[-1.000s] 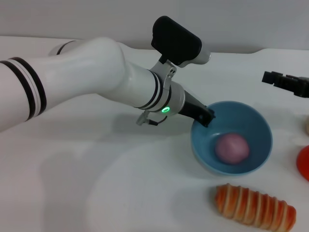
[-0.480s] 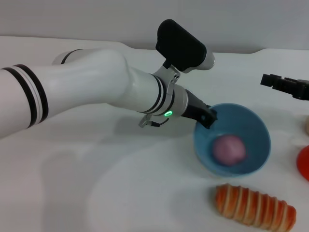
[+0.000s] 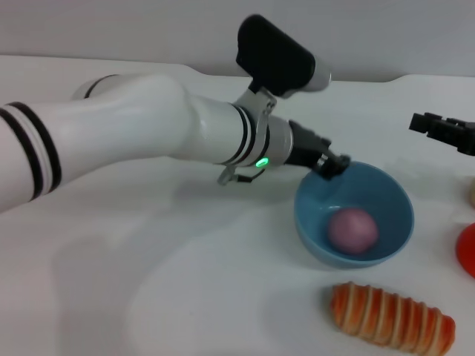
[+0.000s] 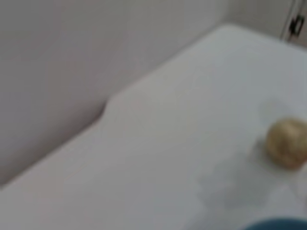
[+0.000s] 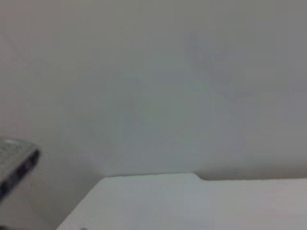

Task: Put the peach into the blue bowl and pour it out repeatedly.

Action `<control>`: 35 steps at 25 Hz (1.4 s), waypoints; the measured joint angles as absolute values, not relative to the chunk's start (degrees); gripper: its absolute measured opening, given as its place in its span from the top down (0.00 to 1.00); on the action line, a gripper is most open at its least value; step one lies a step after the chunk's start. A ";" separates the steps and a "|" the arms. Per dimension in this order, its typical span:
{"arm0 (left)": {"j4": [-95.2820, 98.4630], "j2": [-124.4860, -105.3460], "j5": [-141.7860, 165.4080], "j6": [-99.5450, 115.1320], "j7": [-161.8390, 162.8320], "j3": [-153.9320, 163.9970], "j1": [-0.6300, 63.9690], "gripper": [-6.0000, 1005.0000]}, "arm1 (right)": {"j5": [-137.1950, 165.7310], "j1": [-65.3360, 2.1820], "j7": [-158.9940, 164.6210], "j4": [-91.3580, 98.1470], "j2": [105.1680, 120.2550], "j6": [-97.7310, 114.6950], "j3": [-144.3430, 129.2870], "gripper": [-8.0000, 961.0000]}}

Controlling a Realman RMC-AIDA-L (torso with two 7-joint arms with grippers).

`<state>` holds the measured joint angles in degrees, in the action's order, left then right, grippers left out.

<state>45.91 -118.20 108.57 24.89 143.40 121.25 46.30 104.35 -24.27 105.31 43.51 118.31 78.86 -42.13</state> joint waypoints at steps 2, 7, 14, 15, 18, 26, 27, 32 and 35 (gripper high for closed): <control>48.07 -118.01 108.66 24.22 142.11 119.93 44.99 0.70 | 104.34 -24.00 103.81 43.71 118.30 79.06 -41.46 0.54; 50.54 -118.03 108.71 23.71 137.57 115.04 42.56 0.61 | 104.24 -21.82 102.52 47.50 118.47 80.86 -38.86 0.53; 52.76 -118.06 108.73 17.59 133.75 108.36 37.71 0.39 | 104.23 -19.47 94.56 48.45 118.56 81.73 -30.14 0.52; 53.24 -118.09 108.70 15.49 133.00 108.17 36.57 0.34 | 104.08 -19.32 92.18 47.85 118.66 80.94 -29.20 0.52; 53.42 -118.27 108.37 8.76 132.74 108.59 34.14 0.23 | 99.79 -18.83 80.36 43.05 118.88 77.76 -26.79 0.32; 51.30 -118.47 108.58 -30.91 137.96 128.76 26.31 0.23 | 73.87 -17.80 38.41 19.40 118.70 74.56 -25.42 0.32; 50.58 -118.44 108.59 -34.27 138.96 130.66 26.04 0.23 | 70.45 -17.74 34.75 16.24 118.72 74.71 -25.41 0.32; 43.66 -118.64 108.65 -44.34 146.96 139.13 27.22 0.23 | 57.62 -18.32 21.36 5.66 118.87 76.22 -25.37 0.31; 41.43 -118.65 108.66 -44.46 150.23 139.95 27.98 0.23 | 56.50 -18.68 18.31 2.73 118.92 76.62 -25.47 0.31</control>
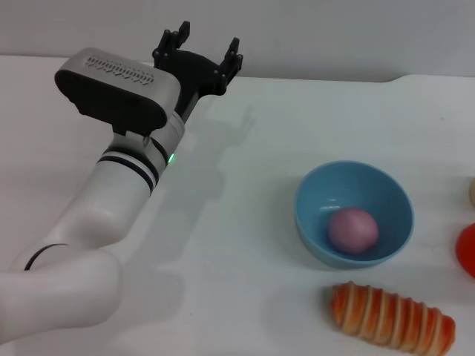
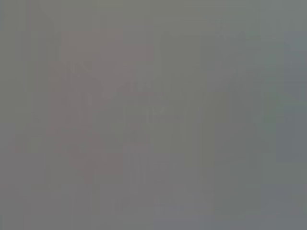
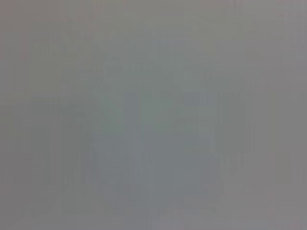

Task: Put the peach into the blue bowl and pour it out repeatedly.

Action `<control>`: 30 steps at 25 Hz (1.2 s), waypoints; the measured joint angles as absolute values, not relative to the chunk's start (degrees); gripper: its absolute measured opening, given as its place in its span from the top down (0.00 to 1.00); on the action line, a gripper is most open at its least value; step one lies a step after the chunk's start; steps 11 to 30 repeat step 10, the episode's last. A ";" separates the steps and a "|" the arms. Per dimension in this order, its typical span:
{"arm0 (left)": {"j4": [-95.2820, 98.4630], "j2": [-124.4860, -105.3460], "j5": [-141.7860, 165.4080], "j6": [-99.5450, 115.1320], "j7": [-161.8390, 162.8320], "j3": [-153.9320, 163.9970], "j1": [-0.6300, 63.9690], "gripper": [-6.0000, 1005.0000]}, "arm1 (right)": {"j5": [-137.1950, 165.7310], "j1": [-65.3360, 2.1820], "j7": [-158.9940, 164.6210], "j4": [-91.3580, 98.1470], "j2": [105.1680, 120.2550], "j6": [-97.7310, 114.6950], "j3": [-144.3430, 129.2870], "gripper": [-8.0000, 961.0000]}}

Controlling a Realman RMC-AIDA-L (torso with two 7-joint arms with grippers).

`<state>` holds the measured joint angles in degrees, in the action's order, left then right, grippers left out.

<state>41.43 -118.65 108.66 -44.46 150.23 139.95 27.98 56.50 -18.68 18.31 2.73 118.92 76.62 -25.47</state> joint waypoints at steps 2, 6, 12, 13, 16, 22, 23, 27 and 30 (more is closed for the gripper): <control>40.91 -118.65 108.66 -44.48 151.84 140.01 28.01 0.23 | 56.20 -18.69 18.53 1.50 118.94 76.75 -25.10 0.31; 40.82 -118.56 108.69 -44.89 152.86 140.34 28.04 0.23 | 55.68 -18.37 19.11 -0.20 119.03 77.71 -23.43 0.31; 41.01 -118.55 108.71 -44.81 152.87 140.45 28.04 0.24 | 55.62 -18.26 19.11 -1.34 119.07 78.59 -23.29 0.31; 41.01 -118.55 108.71 -44.81 152.87 140.45 28.04 0.24 | 55.62 -18.26 19.11 -1.34 119.07 78.59 -23.29 0.31; 41.01 -118.55 108.71 -44.81 152.87 140.45 28.04 0.24 | 55.62 -18.26 19.11 -1.34 119.07 78.59 -23.29 0.31; 41.01 -118.55 108.71 -44.81 152.87 140.45 28.04 0.24 | 55.62 -18.26 19.11 -1.34 119.07 78.59 -23.29 0.31; 41.01 -118.55 108.71 -44.81 152.87 140.45 28.04 0.24 | 55.62 -18.26 19.11 -1.34 119.07 78.59 -23.29 0.31; 41.01 -118.55 108.71 -44.81 152.87 140.45 28.04 0.24 | 55.62 -18.26 19.11 -1.34 119.07 78.59 -23.29 0.31; 41.01 -118.55 108.71 -44.81 152.87 140.45 28.04 0.24 | 55.62 -18.26 19.11 -1.34 119.07 78.59 -23.29 0.31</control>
